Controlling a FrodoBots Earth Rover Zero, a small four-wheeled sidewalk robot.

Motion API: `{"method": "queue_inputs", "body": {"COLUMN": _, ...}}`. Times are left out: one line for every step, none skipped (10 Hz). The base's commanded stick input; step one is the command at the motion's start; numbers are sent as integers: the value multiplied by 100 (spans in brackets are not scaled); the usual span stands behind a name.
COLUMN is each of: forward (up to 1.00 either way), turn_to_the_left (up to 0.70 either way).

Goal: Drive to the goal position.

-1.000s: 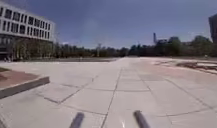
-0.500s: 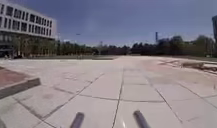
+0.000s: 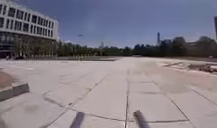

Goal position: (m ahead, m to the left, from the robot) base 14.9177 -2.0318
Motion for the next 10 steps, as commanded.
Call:
{"method": "queue_inputs", "body": {"forward": 85, "turn_to_the_left": 0}}
{"method": "queue_inputs", "body": {"forward": 85, "turn_to_the_left": 0}}
{"method": "queue_inputs", "body": {"forward": 85, "turn_to_the_left": 0}}
{"method": "queue_inputs", "body": {"forward": 85, "turn_to_the_left": 0}}
{"method": "queue_inputs", "body": {"forward": 85, "turn_to_the_left": 0}}
{"method": "queue_inputs", "body": {"forward": 85, "turn_to_the_left": 0}}
{"method": "queue_inputs", "body": {"forward": 85, "turn_to_the_left": 0}}
{"method": "queue_inputs", "body": {"forward": 85, "turn_to_the_left": 0}}
{"method": "queue_inputs", "body": {"forward": 85, "turn_to_the_left": 0}}
{"method": "queue_inputs", "body": {"forward": 85, "turn_to_the_left": 0}}
